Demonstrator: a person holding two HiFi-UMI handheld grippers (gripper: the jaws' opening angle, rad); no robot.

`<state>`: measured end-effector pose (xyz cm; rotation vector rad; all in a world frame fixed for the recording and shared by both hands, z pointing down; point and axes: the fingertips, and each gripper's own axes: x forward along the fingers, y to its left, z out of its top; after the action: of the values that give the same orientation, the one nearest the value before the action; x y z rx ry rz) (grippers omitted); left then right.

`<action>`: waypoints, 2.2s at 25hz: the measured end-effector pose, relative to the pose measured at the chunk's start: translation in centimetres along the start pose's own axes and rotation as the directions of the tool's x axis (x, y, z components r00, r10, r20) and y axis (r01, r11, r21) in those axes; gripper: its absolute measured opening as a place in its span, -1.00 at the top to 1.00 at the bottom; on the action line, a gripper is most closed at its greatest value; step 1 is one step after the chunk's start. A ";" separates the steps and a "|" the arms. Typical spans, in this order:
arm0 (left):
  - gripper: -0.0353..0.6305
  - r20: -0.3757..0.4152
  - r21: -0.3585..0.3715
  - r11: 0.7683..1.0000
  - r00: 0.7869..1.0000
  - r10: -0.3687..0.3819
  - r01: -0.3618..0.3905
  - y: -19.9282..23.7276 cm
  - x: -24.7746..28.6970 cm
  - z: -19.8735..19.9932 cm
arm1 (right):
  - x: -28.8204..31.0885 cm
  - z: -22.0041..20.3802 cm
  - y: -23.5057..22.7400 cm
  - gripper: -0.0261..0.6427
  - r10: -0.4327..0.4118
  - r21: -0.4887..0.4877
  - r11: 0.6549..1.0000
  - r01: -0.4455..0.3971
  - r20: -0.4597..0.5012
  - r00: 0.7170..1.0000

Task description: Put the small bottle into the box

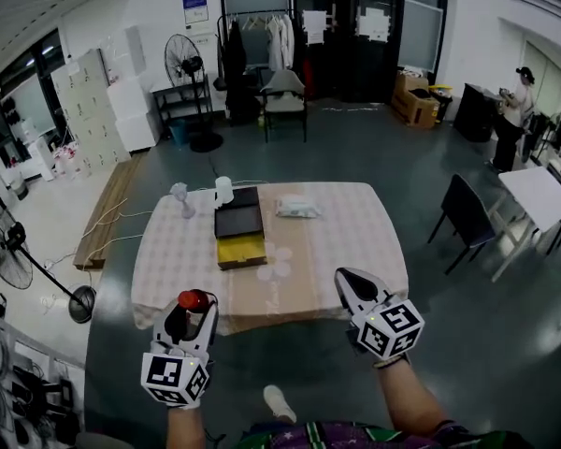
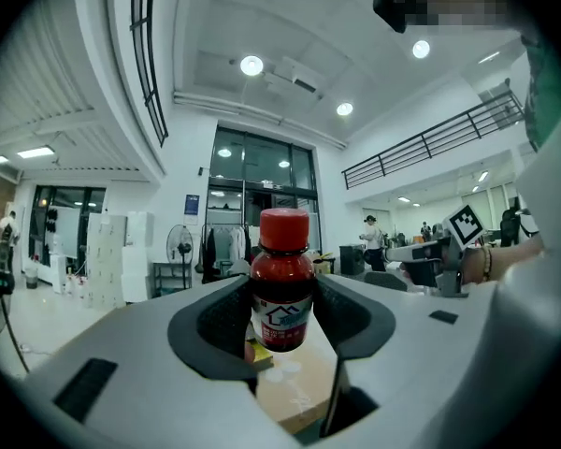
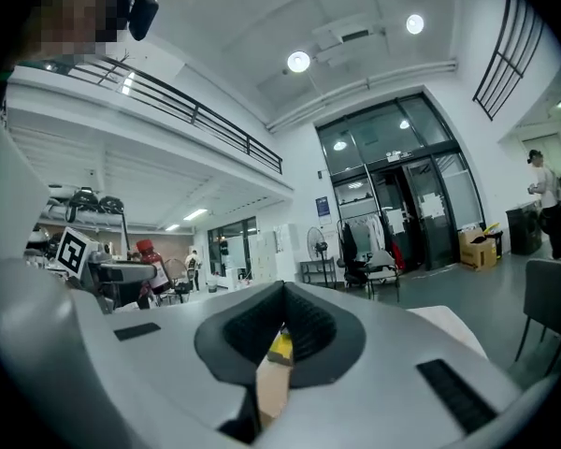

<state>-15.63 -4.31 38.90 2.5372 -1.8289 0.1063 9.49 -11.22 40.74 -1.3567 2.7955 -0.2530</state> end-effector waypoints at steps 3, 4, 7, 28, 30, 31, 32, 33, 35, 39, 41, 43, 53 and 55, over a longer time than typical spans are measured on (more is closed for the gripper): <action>0.20 -0.012 0.009 1.000 1.000 -0.024 0.024 3.3 3.9 0.0 | 4.8 0.4 -0.6 0.91 -0.004 -0.003 1.000 0.004 -0.010 1.000; 0.20 -0.018 0.012 0.999 0.999 -0.034 0.034 4.1 5.1 -0.2 | 6.1 0.5 -0.8 0.91 -0.006 -0.005 1.000 0.006 -0.012 1.000; 0.20 -0.048 0.051 0.997 0.997 -0.059 0.061 6.0 8.1 -1.0 | 9.3 0.6 -1.7 0.91 -0.008 -0.009 1.000 0.008 -0.015 1.000; 0.20 -0.526 0.251 0.934 0.845 -0.090 0.256 9.1 29.3 -15.3 | 25.0 -0.8 -10.9 0.90 0.160 0.069 0.986 -0.154 -0.089 0.983; 0.20 -0.579 0.246 0.932 0.811 -0.079 0.266 9.7 31.3 -17.4 | 26.7 -1.0 -11.9 0.90 0.190 0.068 0.980 -0.185 -0.092 0.977; 0.20 -0.604 0.245 0.931 0.793 -0.072 0.271 10.1 32.1 -18.6 | 27.5 -1.4 -12.5 0.91 0.201 0.071 0.978 -0.195 -0.098 0.975; 0.20 -0.628 0.241 0.931 0.776 -0.066 0.274 10.4 32.9 -19.9 | 28.2 -2.0 -13.0 0.90 0.209 0.077 0.976 -0.202 -0.106 0.972; 0.20 -0.649 0.235 0.932 0.759 -0.062 0.277 10.5 33.6 -21.2 | 28.8 -2.7 -13.4 0.90 0.215 0.084 0.975 -0.206 -0.115 0.970; 0.20 -0.687 0.217 0.934 0.724 -0.061 0.284 10.6 34.8 -23.7 | 29.4 -3.8 -13.9 0.90 0.219 0.096 0.973 -0.208 -0.130 0.967; 0.20 -0.760 0.188 0.935 0.647 -0.056 0.302 11.0 36.6 -28.0 | 29.7 -5.2 -13.3 0.90 0.236 0.118 0.969 -0.219 -0.152 0.960; 0.20 -0.792 0.171 0.939 0.608 -0.050 0.300 11.4 37.4 -30.0 | 29.8 -5.9 -13.1 0.90 0.242 0.118 0.967 -0.224 -0.169 0.955; 0.20 -0.820 0.158 0.941 0.570 -0.042 0.298 11.8 38.1 -32.0 | 30.0 -6.7 -13.3 0.90 0.244 0.120 0.967 -0.224 -0.183 0.952; 0.20 -0.906 0.112 0.924 0.420 -0.056 0.365 11.5 39.7 -37.8 | 31.1 -8.2 -14.7 0.90 0.223 0.117 0.973 -0.201 -0.218 0.950; 0.20 -0.915 0.096 0.921 0.399 -0.068 0.378 11.4 39.9 -38.4 | 31.3 -8.3 -15.0 0.90 0.220 0.118 0.973 -0.198 -0.224 0.949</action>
<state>-15.76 -43.81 79.35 2.0377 -1.0140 1.5170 0.93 -43.66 52.85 -1.0620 3.0435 -0.5665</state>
